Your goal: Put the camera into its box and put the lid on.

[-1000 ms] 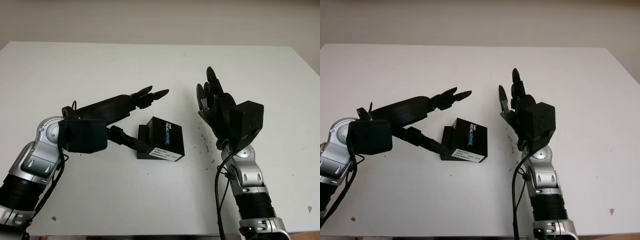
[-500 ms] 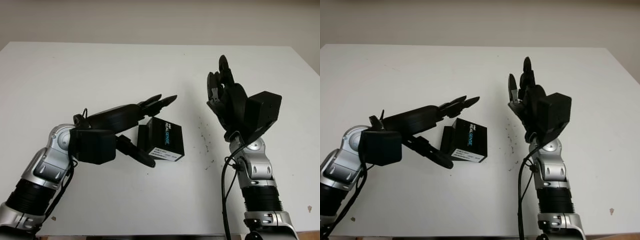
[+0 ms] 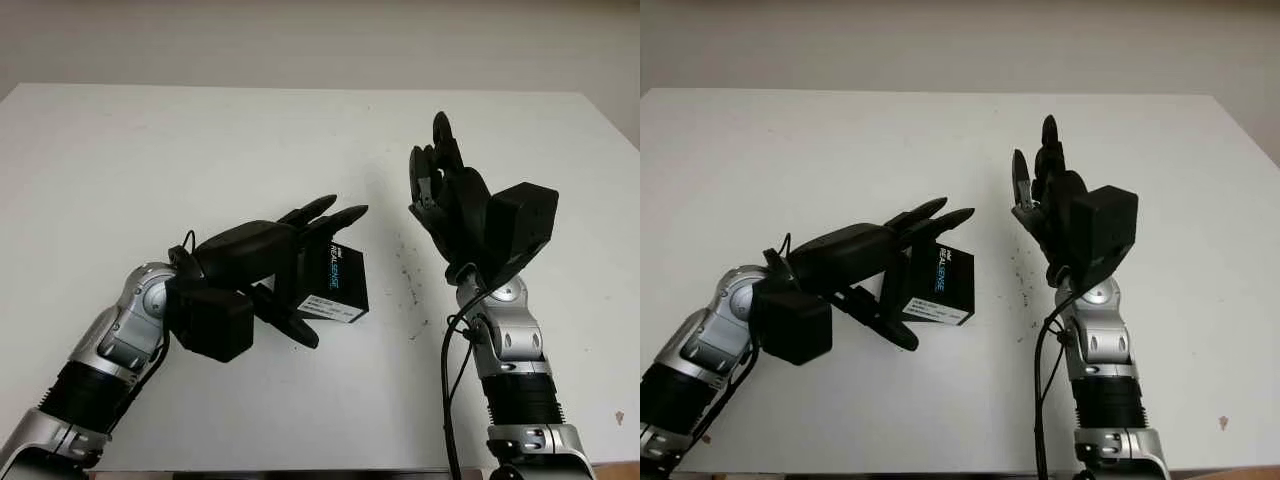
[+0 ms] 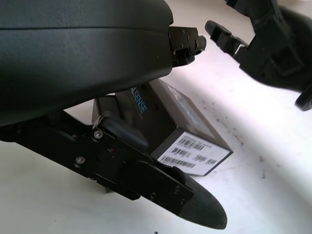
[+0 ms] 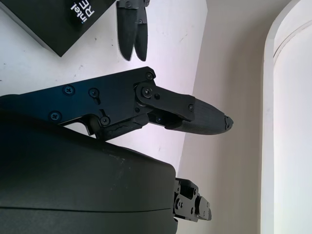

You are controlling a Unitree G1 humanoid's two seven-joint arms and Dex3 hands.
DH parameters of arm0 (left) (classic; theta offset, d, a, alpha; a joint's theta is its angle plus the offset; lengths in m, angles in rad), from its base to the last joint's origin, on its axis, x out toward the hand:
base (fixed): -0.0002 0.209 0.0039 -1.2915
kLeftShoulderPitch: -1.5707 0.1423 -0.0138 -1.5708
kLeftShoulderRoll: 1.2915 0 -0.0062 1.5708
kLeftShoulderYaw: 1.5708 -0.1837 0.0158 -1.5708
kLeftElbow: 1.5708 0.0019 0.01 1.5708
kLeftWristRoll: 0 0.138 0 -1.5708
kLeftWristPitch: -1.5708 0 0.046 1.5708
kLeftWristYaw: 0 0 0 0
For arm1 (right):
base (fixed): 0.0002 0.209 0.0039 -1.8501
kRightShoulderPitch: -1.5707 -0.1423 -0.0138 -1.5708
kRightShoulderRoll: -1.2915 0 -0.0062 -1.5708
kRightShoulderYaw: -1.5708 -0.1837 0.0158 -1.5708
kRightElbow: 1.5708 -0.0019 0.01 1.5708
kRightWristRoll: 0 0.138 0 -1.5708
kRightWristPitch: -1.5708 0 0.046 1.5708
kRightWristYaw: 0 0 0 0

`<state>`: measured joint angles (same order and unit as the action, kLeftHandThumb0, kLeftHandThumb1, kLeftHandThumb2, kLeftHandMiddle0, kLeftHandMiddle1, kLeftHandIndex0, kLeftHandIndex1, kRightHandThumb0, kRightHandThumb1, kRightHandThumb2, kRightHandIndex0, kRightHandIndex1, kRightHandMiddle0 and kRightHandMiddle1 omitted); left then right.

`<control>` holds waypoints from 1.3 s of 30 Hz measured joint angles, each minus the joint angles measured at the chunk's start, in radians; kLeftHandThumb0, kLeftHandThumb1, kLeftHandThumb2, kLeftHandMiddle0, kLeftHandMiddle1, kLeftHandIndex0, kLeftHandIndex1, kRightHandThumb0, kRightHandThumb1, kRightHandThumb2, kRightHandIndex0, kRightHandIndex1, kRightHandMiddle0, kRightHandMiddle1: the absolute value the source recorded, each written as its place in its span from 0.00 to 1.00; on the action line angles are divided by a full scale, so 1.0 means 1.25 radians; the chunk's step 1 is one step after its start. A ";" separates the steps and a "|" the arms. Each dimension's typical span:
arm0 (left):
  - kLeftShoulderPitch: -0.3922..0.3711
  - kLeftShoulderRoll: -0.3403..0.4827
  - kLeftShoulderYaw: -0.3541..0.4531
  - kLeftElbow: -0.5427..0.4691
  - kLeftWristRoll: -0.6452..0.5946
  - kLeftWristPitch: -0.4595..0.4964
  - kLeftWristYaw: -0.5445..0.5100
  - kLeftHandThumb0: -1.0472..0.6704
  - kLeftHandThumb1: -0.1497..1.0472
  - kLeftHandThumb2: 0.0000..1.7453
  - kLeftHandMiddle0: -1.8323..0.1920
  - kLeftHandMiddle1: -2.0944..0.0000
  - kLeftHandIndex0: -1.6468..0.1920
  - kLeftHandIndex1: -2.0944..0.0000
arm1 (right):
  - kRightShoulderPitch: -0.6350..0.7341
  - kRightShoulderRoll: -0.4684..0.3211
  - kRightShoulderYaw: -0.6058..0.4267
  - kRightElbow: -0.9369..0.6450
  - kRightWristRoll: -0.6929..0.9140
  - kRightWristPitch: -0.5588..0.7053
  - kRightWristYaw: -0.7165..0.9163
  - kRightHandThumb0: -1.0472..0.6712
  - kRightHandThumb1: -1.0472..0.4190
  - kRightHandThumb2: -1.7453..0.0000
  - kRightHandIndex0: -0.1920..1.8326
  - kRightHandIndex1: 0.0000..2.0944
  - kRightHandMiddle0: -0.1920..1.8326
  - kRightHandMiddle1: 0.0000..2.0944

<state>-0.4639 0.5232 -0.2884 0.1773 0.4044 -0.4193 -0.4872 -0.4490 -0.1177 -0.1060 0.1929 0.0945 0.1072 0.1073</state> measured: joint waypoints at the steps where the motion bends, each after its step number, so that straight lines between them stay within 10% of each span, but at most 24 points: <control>1: -0.001 0.000 -0.002 0.006 0.007 -0.006 0.005 0.12 0.81 0.03 0.91 0.94 0.92 0.95 | 0.002 0.000 0.000 -0.001 0.000 0.000 -0.001 0.27 0.00 0.63 0.00 0.00 0.00 0.00; 7: -0.015 -0.011 -0.005 0.042 0.012 -0.033 0.018 0.14 0.81 0.03 0.89 0.89 0.89 0.92 | 0.006 0.001 0.001 -0.007 0.000 0.000 -0.007 0.27 0.00 0.63 0.00 0.00 0.00 0.00; 11: -0.020 -0.016 -0.005 0.055 0.006 -0.045 0.018 0.16 0.81 0.03 0.99 0.63 0.92 0.82 | 0.008 0.004 0.001 -0.011 0.000 0.001 -0.008 0.28 0.00 0.63 0.00 0.00 0.00 0.00; 25: -0.026 -0.026 -0.008 0.067 -0.017 -0.038 0.018 0.22 0.81 0.03 1.00 0.44 0.96 0.59 | 0.014 0.005 0.006 -0.012 -0.005 0.004 -0.007 0.28 0.00 0.63 0.00 0.00 0.00 0.00; 39: -0.025 -0.028 -0.007 0.084 0.025 -0.135 0.145 0.42 0.99 0.06 0.82 0.25 0.85 0.34 | 0.014 0.005 0.006 -0.012 -0.004 0.004 -0.009 0.29 0.00 0.62 0.00 0.00 0.00 0.00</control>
<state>-0.4950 0.4884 -0.2977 0.2818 0.4361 -0.5884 -0.3059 -0.4310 -0.1117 -0.0982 0.1777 0.0898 0.1123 0.0965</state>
